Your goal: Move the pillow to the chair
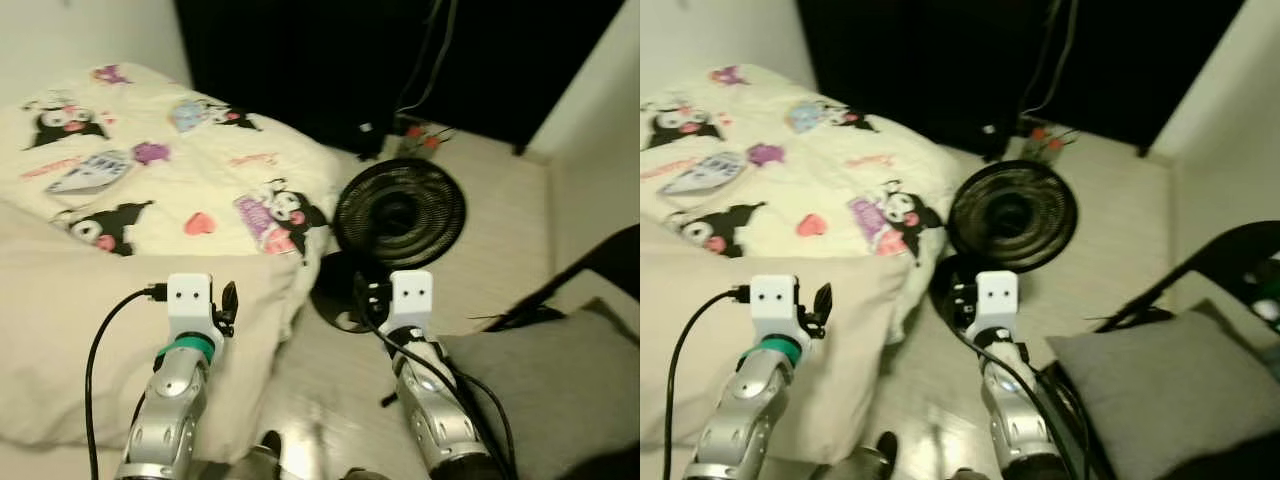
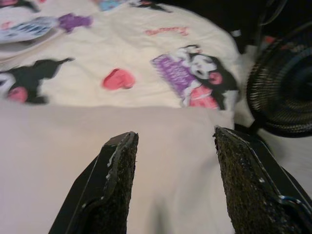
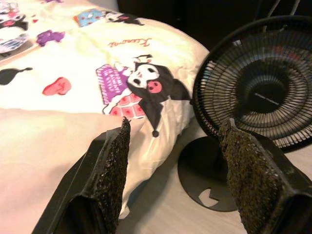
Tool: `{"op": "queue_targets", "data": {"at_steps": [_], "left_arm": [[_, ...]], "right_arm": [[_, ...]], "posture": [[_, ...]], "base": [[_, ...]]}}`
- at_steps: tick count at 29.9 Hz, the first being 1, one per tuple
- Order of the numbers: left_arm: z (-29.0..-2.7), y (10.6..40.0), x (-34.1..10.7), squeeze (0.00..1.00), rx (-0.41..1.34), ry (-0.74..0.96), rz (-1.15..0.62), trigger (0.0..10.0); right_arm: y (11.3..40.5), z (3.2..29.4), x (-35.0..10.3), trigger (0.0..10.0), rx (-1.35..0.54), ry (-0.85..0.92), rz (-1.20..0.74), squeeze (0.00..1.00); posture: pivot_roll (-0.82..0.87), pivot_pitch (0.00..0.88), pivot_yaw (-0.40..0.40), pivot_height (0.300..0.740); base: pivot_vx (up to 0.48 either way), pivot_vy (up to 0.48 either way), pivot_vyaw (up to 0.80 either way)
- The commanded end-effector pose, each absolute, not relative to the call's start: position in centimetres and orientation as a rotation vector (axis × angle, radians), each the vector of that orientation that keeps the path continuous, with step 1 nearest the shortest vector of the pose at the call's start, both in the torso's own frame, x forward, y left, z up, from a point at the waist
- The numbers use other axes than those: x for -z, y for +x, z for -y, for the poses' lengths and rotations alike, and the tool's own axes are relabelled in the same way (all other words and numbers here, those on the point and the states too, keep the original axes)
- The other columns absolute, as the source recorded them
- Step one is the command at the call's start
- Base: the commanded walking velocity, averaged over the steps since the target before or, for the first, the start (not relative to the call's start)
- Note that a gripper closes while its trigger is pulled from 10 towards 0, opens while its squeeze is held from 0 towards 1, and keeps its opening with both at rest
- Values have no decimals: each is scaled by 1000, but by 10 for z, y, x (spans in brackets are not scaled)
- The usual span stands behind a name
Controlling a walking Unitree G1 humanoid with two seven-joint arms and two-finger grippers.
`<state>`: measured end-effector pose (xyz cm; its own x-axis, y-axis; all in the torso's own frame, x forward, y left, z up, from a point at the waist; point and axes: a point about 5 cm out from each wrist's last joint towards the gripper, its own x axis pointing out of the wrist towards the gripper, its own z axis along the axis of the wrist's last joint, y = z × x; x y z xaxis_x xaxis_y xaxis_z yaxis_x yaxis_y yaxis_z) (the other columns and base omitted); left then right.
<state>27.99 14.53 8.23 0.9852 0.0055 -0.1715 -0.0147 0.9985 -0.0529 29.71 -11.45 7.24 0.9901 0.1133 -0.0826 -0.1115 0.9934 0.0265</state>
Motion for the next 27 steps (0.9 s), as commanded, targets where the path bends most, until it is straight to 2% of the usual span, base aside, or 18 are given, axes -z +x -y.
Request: {"op": "queue_targets", "data": {"at_steps": [1, 15, 27], "left_arm": [[-145, 278, -79, 0, -11, -44, -188, 10000], [-138, 277, -85, 0, 52, 10, -137, 10000], [-136, 276, -87, 0, 56, -17, -129, 10000]], "right_arm": [[296, 117, -68, 10000, -100, 24, -104, 0], [297, 116, -67, 10000, -107, 25, -103, 0], [297, 114, -66, 10000, -121, 26, -107, 0]], "posture": [[26, 79, 23, 740], [27, 71, 19, 740], [30, 59, 11, 740]], "base": [[0, 0, 788], [0, 0, 788], [0, 0, 788]]}}
